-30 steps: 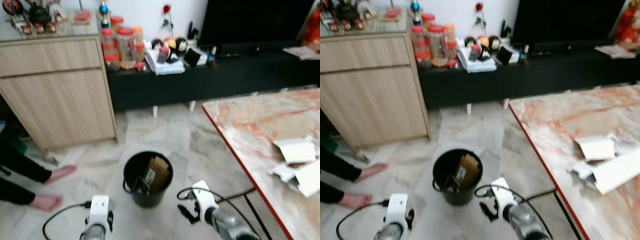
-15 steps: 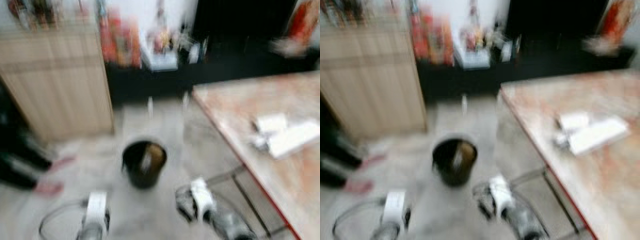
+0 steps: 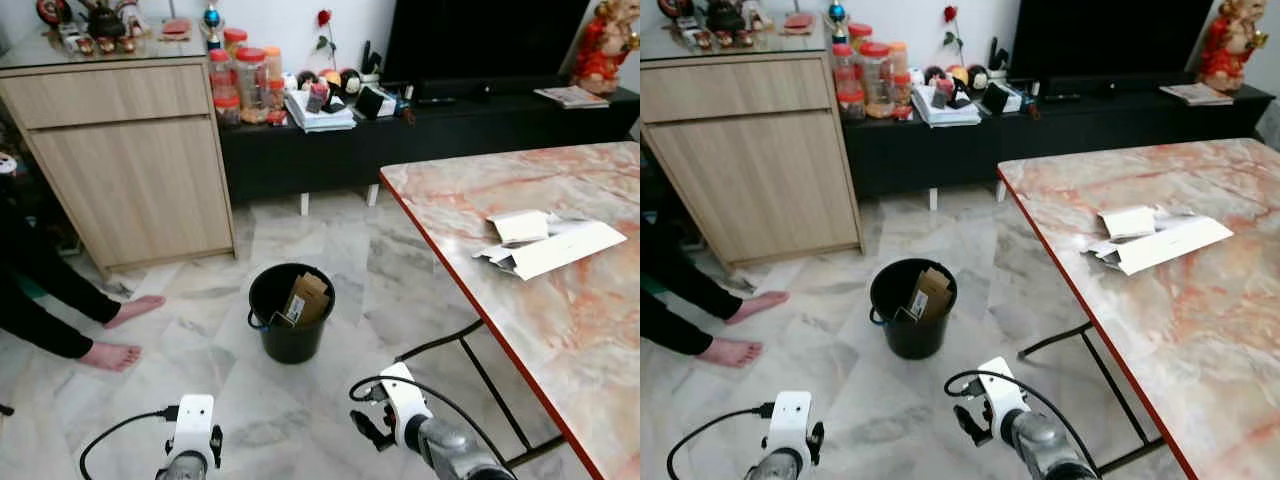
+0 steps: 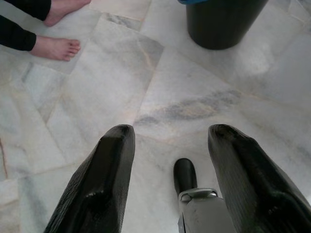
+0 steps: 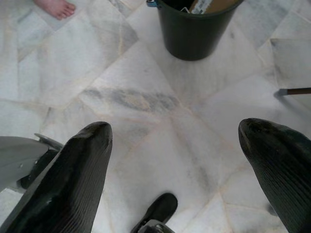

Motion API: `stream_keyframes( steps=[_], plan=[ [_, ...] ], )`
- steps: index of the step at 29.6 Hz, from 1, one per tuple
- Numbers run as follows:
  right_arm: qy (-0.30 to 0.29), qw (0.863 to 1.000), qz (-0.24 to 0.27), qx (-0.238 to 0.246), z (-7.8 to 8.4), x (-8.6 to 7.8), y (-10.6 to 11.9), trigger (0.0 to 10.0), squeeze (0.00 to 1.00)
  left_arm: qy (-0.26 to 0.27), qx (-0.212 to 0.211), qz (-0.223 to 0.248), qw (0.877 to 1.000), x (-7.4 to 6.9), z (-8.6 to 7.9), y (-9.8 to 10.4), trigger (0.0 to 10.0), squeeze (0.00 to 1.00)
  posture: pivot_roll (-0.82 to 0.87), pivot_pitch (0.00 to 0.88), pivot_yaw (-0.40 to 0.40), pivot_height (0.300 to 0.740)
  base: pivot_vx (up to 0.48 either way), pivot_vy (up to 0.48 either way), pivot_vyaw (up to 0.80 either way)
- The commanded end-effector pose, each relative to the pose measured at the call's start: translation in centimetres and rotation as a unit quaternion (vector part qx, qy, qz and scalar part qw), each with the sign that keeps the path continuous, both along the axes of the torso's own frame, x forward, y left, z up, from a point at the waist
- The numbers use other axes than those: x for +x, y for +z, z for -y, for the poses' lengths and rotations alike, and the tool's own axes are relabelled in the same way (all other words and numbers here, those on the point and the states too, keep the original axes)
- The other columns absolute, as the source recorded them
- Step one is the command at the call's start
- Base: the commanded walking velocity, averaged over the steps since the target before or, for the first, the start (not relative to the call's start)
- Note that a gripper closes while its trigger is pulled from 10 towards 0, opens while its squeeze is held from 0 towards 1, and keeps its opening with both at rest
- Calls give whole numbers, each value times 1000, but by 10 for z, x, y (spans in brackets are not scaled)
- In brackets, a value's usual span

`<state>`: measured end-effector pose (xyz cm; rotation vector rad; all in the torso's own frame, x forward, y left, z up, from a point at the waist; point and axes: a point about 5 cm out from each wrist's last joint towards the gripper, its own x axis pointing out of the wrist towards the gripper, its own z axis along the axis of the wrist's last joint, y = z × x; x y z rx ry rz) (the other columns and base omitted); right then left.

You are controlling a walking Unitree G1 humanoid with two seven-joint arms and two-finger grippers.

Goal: Picking trash to rubbish bin

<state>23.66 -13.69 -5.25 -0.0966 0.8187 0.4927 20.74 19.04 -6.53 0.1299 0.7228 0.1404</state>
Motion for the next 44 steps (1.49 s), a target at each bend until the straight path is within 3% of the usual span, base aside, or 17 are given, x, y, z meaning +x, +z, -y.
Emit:
stream_keyframes(
  steps=[1,6,10,13,18,26,30,32,36,41,44],
  plan=[
    [-5,1000,13,-4,3,5,4,10000,0,3,2,11,1000,5,0,3,10000,0,-37,10,-67,740,0,0,0],
    [-11,999,35,-10,7,12,9,10000,0,2,14,24,1000,8,-7,7,10000,0,-35,10,-65,740,0,0,0],
    [12,995,88,-37,12,27,22,10000,0,2,36,45,998,13,-18,14,10000,0,-29,15,-61,740,0,0,0],
    [9,994,108,-25,11,35,29,10000,0,6,36,68,997,20,-22,20,10000,0,-34,15,-56,740,0,0,0],
    [44,988,150,2,-4,46,43,10000,0,-11,38,127,991,37,-17,36,10000,0,-32,12,-51,740,0,0,0],
    [73,978,191,31,-16,50,53,10000,0,-17,52,183,982,40,-11,46,10000,0,-37,14,-43,740,0,0,0],
    [80,962,253,63,-23,62,74,10000,0,-22,75,267,960,48,-13,70,10000,0,-32,15,-45,740,0,0,0],
    [82,959,262,68,-25,63,77,10000,0,-21,77,279,957,50,-13,74,10000,0,-32,15,-45,740,0,0,0],
    [96,942,307,96,-37,72,97,10000,0,-14,91,340,936,62,-14,99,10000,0,-29,16,-45,740,0,0,0],
    [49,918,368,138,-48,89,132,10000,0,-6,95,406,909,75,-8,132,10000,0,-28,11,-40,740,0,0,0],
    [37,910,393,128,-53,94,144,10000,0,0,106,433,895,79,-5,148,10000,0,-31,11,-36,740,0,0,0]
  ],
)
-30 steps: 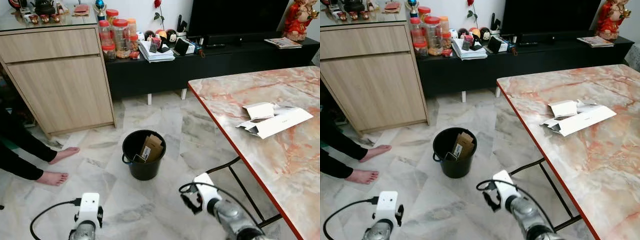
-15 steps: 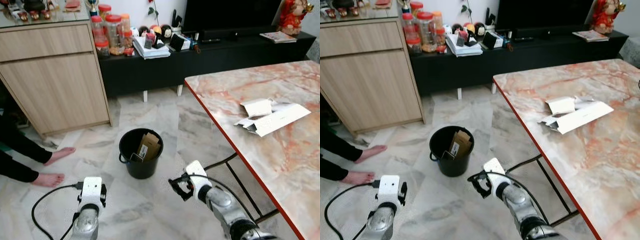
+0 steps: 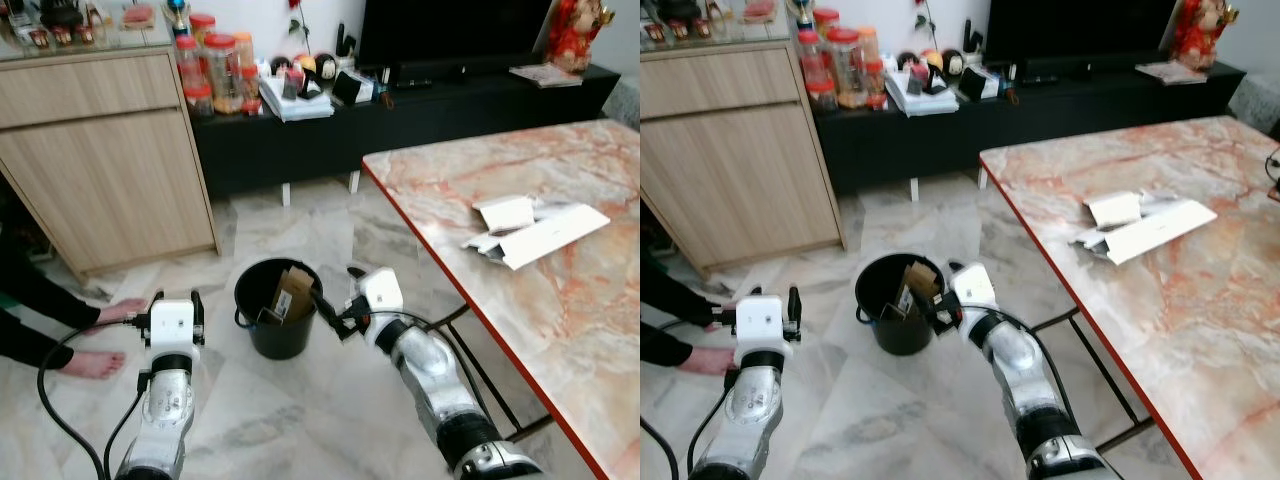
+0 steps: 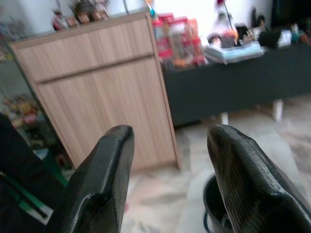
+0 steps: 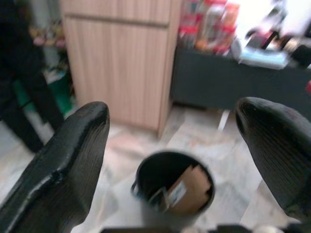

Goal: Picking trash to rubbish bin

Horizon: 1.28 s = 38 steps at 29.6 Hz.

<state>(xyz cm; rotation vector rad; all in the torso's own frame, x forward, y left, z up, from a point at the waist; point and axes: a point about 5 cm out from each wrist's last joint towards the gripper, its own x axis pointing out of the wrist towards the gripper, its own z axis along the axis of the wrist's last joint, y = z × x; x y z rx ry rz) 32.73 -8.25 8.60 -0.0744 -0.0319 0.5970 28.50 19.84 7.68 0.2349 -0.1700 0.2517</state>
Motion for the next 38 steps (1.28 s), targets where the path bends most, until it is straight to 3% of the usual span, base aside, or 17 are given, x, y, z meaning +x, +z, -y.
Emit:
stream_keyframes(
  steps=[1,5,10,14,17,21,24,26,28,38],
  plan=[
    [-13,1000,6,2,1,3,6,10000,0,1,10,9,1000,2,3,6,10000,0,-31,11,-36,740,0,0,0],
    [-136,988,67,43,6,20,41,10000,0,25,23,52,998,13,8,34,10000,0,-26,3,-34,740,0,0,0],
    [-214,972,95,25,19,25,52,10000,0,23,29,52,998,19,13,39,10000,0,-28,0,-27,740,0,0,0],
    [-281,956,83,29,32,30,52,10000,0,26,24,48,998,26,12,42,10000,0,-30,0,-21,740,0,0,0],
    [-288,954,79,32,32,30,51,10000,0,18,25,44,999,31,14,45,10000,0,-26,0,-16,740,0,0,0],
    [-295,953,64,36,28,30,47,10000,0,-9,-47,28,998,42,22,47,10000,0,-28,0,-1,740,0,0,0],
    [-296,953,56,40,25,29,44,10000,0,-47,-72,8,996,44,31,42,10000,0,-29,0,1,740,0,0,0],
    [-288,955,54,41,22,28,42,10000,0,-77,-53,10,996,43,40,42,10000,0,-29,0,1,740,0,0,0],
    [-283,956,56,47,20,28,43,10000,0,-70,-42,16,996,42,39,43,10000,0,-31,0,4,740,0,0,0],
    [-283,957,53,45,19,29,43,10000,0,-77,-48,12,996,46,38,42,10000,0,-33,0,0,740,0,0,-160]
  ],
)
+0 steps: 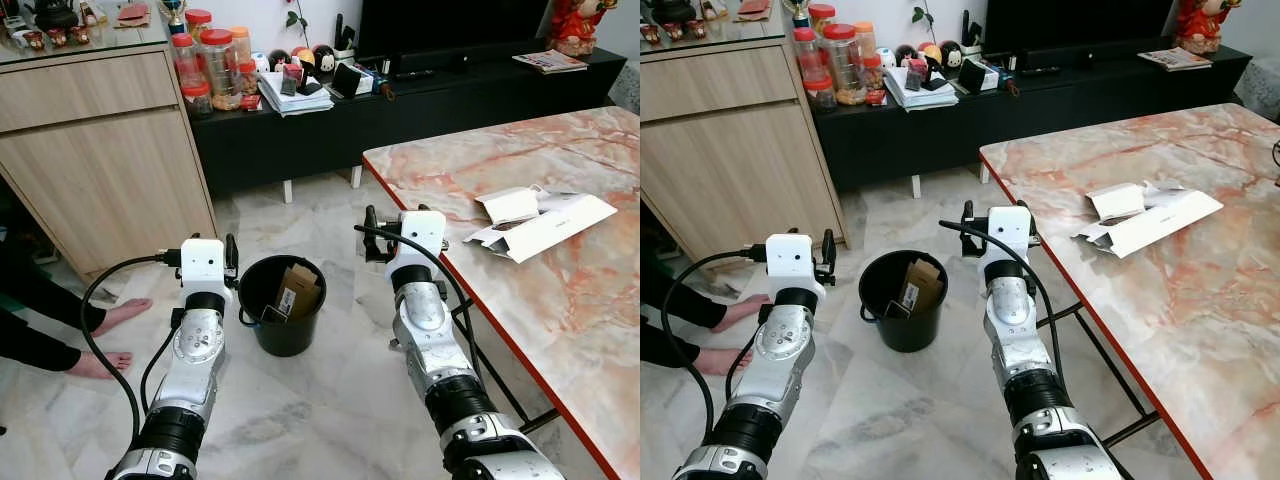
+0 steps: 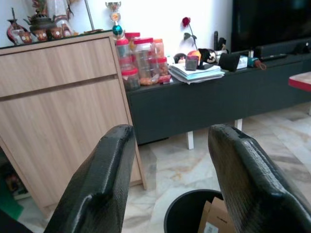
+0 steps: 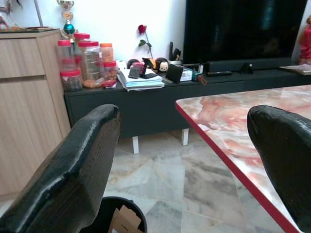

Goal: Picking trash to rubbish bin

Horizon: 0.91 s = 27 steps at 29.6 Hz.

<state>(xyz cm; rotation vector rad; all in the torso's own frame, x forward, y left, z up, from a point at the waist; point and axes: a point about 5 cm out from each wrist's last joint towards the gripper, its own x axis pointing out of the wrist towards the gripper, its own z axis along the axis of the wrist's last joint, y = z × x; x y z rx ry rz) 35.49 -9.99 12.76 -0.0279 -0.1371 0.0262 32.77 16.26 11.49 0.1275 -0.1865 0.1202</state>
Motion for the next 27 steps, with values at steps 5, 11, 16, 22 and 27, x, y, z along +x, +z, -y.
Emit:
stream_keyframes(
  steps=[5,11,16,22,27],
  plan=[
    [11,1000,3,5,0,1,1,10000,0,-8,-1,7,1000,3,4,4,10000,0,-26,0,-3,740,0,0,-800],
    [13,1000,1,-3,-2,1,0,10000,0,-8,-1,10,1000,3,3,4,10000,0,-22,0,-3,740,0,0,-800],
    [15,1000,-1,-1,-3,0,-2,10000,0,-11,-2,12,1000,2,4,4,10000,0,-19,0,0,740,0,0,-800],
    [21,1000,-1,-1,-5,0,-1,10000,0,-18,-5,18,1000,3,9,6,10000,0,-18,0,-2,740,0,0,-800],
    [21,1000,2,-1,-3,1,0,10000,0,-20,-6,20,1000,2,11,7,10000,0,-28,0,4,740,0,0,-800]
  ],
)
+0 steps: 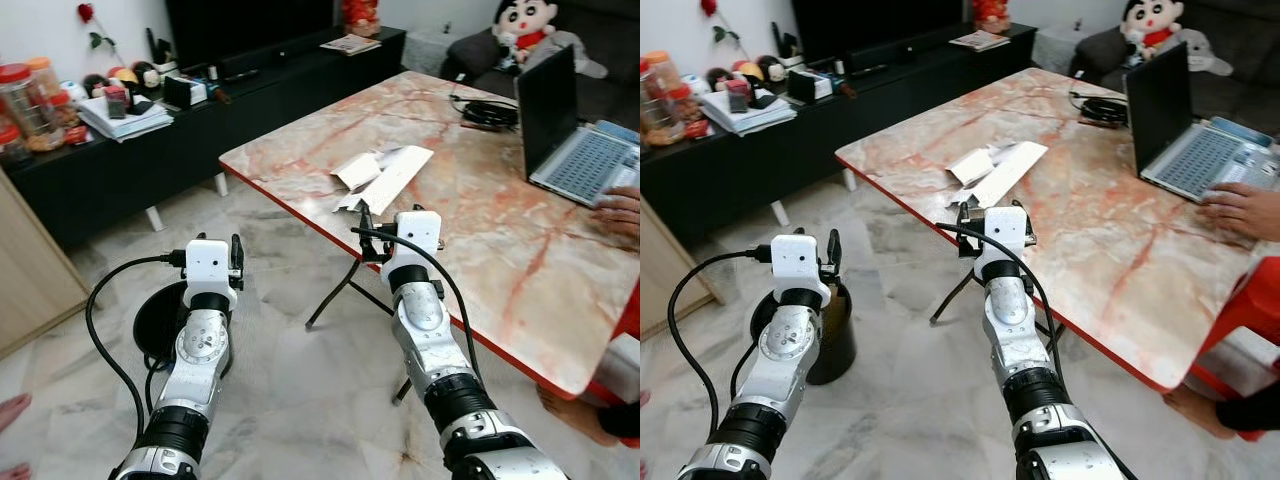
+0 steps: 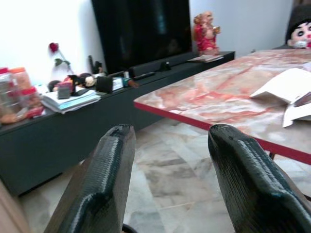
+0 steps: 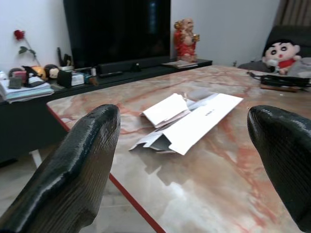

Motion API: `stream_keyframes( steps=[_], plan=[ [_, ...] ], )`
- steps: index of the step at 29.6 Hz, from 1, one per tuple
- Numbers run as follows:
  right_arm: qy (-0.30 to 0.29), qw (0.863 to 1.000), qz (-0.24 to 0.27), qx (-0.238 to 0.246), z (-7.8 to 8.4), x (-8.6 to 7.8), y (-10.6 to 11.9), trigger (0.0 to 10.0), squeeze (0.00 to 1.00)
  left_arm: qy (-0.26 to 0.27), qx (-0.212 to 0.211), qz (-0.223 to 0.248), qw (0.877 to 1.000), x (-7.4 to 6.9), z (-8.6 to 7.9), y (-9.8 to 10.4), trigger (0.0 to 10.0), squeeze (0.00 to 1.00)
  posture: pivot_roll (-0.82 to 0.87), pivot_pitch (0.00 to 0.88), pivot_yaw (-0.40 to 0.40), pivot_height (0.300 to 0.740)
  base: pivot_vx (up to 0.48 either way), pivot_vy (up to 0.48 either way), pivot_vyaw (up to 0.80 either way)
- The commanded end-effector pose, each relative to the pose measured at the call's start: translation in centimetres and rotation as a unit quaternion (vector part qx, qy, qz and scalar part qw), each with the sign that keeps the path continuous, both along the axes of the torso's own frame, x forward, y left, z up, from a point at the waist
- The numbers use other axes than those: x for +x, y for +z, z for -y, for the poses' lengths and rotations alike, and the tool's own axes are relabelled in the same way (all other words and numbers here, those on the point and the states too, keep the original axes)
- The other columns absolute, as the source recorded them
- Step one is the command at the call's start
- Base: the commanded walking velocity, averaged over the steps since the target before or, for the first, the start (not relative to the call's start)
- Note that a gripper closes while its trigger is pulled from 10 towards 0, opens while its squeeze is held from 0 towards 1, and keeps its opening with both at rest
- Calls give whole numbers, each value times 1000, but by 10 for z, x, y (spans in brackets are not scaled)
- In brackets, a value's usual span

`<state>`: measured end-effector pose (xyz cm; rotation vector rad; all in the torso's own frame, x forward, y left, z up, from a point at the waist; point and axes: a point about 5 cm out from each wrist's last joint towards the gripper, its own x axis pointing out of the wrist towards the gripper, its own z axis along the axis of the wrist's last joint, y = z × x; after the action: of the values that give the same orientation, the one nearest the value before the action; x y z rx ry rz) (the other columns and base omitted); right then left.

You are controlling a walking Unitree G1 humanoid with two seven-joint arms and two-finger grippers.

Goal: Picking trash to rubbish bin

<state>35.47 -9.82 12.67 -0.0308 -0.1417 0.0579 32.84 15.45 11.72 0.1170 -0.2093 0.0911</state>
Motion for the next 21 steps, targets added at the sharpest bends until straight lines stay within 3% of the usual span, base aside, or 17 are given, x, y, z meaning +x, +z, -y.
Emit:
stream_keyframes(
  steps=[1,21],
  plan=[
    [5,1000,-1,1,-1,1,1,10000,0,-5,-3,8,1000,1,3,4,10000,0,-28,0,4,740,0,0,-800],
    [15,1000,-4,2,-5,1,2,10000,0,1,-4,8,1000,-1,3,5,10000,0,-24,0,-1,740,0,0,-800]
  ],
)
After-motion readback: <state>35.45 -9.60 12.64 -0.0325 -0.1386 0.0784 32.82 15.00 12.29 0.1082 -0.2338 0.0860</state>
